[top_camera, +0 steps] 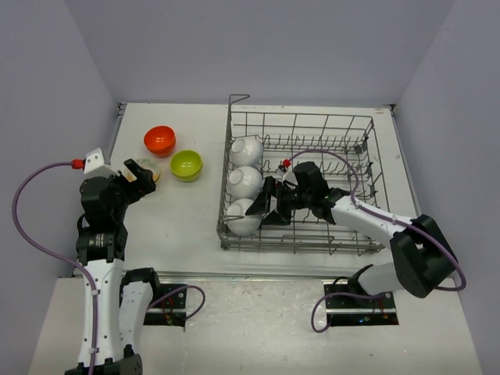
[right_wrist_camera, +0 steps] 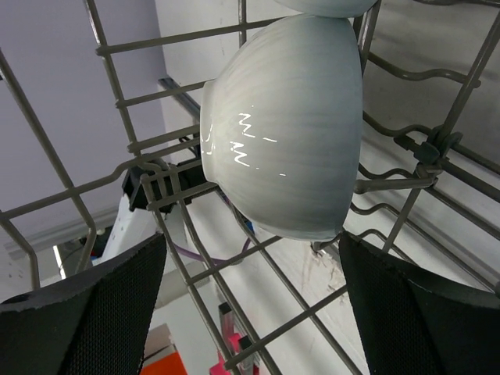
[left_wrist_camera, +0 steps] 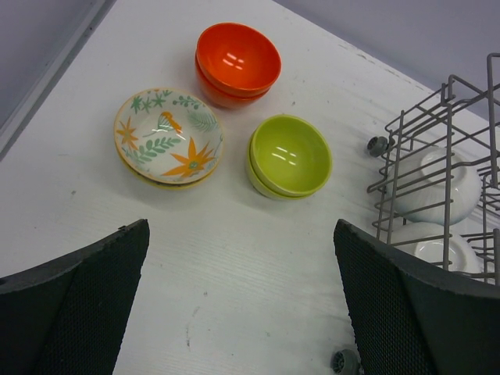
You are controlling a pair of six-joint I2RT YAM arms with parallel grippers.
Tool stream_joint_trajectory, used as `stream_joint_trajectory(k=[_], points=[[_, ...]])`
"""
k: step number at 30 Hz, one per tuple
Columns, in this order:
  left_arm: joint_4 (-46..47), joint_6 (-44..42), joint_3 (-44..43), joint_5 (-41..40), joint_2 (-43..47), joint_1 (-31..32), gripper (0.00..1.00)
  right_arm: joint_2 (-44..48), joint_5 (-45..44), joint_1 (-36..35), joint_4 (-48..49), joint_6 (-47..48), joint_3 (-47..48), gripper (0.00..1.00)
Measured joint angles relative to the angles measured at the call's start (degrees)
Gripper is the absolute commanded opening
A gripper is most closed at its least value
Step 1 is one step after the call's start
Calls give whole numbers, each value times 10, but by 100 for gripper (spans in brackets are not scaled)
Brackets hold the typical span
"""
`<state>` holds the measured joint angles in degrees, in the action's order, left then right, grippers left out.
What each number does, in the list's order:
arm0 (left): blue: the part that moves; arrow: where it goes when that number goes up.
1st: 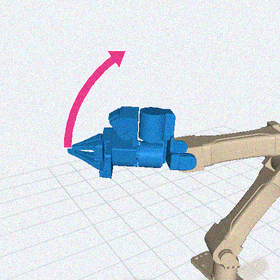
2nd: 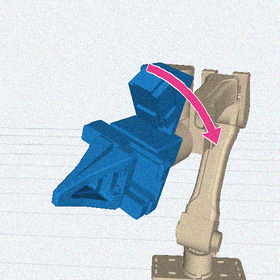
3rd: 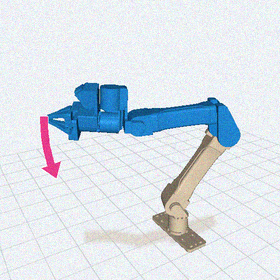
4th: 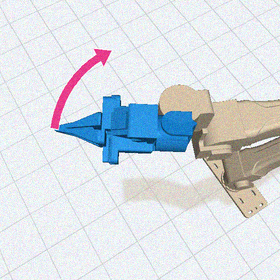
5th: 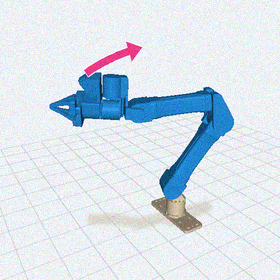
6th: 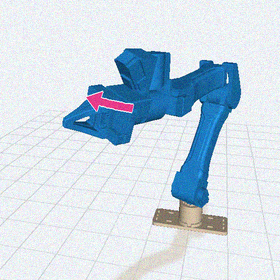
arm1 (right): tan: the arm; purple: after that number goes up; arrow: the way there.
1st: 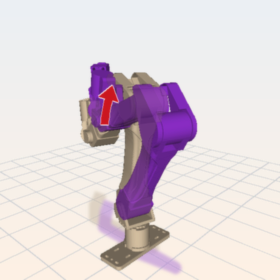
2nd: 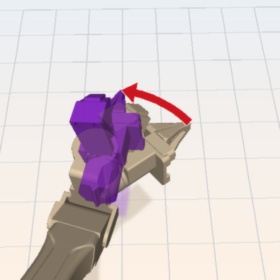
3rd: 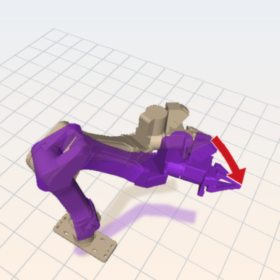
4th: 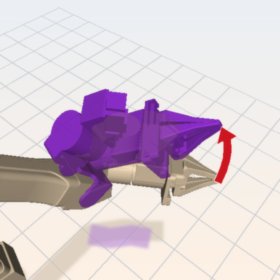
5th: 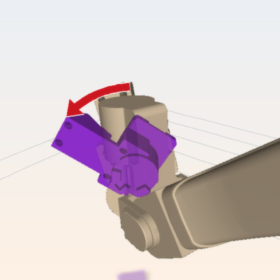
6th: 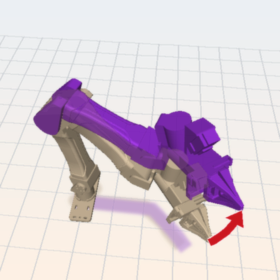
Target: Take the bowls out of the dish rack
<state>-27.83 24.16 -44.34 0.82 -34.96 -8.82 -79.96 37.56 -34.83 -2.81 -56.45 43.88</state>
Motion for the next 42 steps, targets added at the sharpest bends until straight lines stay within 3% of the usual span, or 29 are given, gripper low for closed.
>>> stream_joint_trajectory(k=[8, 23, 33, 42], points=[[0, 0, 0, 0, 1, 0, 100, -11, 22, -1, 61, -29, -12, 90], [0, -4, 0, -7, 1, 0, 100, 92, -173, -40, -98, 27, 46, 91], [-7, 2, 0, -57, 2, 0, 100, 40, -307, -116, -205, 1, 151, 93], [-15, 3, 0, -69, 2, 30, 100, -27, -351, -144, -252, -81, 179, 97]])
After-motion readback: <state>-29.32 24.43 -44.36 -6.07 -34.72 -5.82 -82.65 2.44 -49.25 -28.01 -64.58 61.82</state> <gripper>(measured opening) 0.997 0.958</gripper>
